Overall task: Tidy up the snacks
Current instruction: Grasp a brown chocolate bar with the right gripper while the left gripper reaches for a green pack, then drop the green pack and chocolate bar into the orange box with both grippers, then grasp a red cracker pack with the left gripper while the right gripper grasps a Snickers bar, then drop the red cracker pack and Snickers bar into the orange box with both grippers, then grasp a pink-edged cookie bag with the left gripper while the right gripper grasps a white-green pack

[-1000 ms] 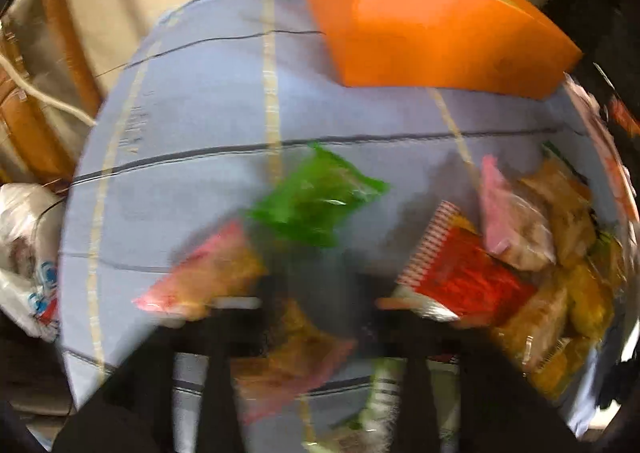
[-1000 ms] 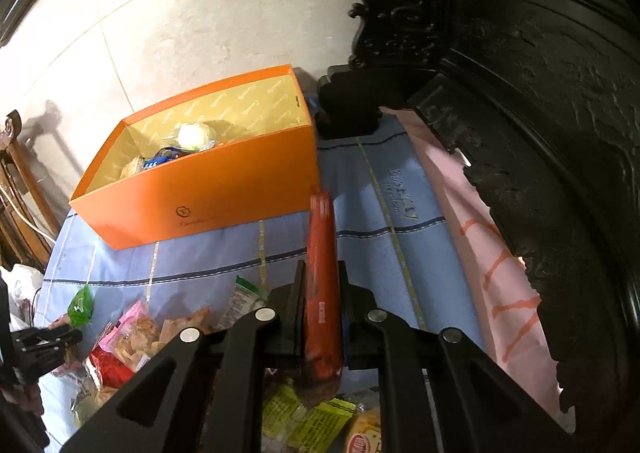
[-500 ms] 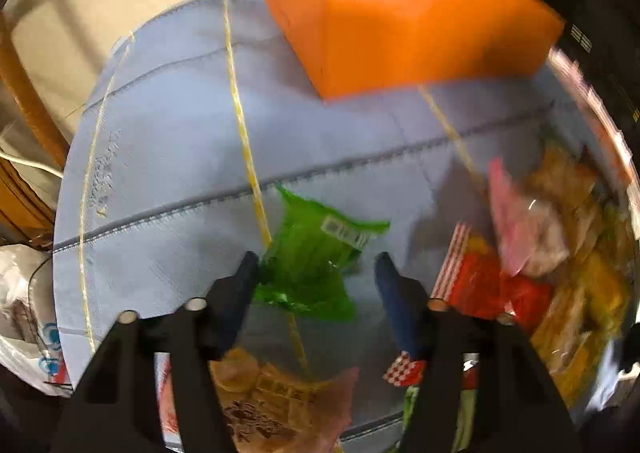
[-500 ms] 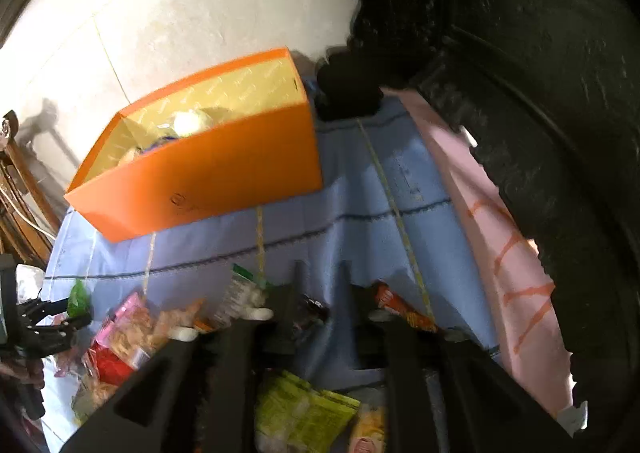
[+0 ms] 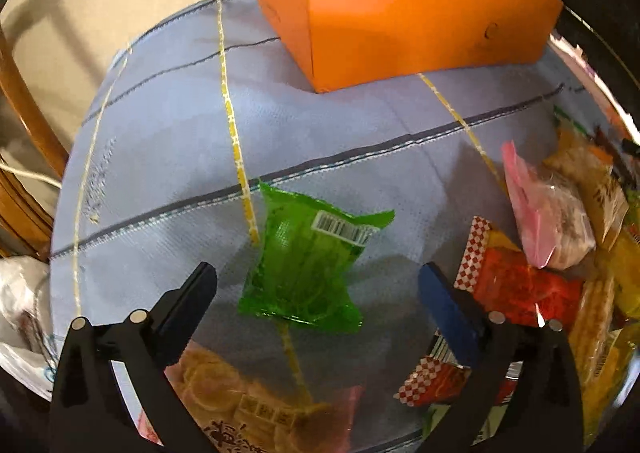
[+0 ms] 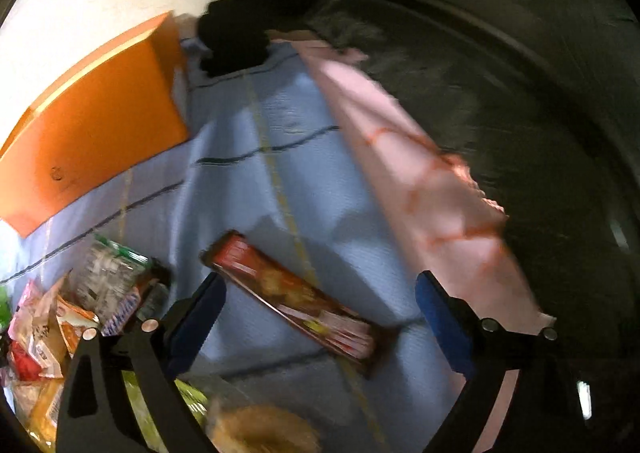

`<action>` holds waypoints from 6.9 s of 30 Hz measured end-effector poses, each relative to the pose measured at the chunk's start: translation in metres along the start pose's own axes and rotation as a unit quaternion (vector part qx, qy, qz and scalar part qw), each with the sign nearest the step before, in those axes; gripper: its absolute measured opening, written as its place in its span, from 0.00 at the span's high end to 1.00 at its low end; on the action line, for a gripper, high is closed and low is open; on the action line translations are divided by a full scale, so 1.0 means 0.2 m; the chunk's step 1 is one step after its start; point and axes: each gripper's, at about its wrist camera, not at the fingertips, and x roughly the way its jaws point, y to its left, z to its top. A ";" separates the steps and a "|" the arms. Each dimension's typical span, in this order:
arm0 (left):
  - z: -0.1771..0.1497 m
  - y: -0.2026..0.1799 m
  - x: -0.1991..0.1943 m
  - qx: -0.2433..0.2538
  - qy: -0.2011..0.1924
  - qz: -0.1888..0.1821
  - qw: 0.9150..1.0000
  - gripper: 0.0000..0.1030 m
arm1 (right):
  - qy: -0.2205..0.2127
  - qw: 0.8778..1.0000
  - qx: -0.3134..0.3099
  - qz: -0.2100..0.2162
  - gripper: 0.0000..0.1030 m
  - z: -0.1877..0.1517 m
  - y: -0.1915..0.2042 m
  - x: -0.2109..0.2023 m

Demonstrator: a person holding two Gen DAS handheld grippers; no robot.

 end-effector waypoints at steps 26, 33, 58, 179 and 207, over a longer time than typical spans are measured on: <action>0.07 -0.04 -0.25 -0.002 -0.039 0.015 0.999 0.04 | 0.000 1.000 -0.029 0.001 0.78 0.00 0.03 -0.12; 0.17 -0.13 -0.06 -0.061 0.018 0.002 0.998 0.04 | 0.006 1.000 -0.023 0.012 0.78 -0.05 0.04 -0.11; 0.81 -0.11 -0.60 -0.085 -0.149 0.052 0.984 0.67 | -0.142 0.971 -0.024 0.189 0.78 0.53 0.36 -0.55; 1.12 -0.24 -0.46 -0.117 -0.136 0.045 0.983 0.04 | -0.119 0.977 -0.068 0.163 0.03 0.89 0.70 -0.53; 0.09 -0.72 0.07 0.155 -0.020 -0.113 0.981 0.05 | 0.114 0.986 -0.082 0.089 0.03 0.03 0.70 0.21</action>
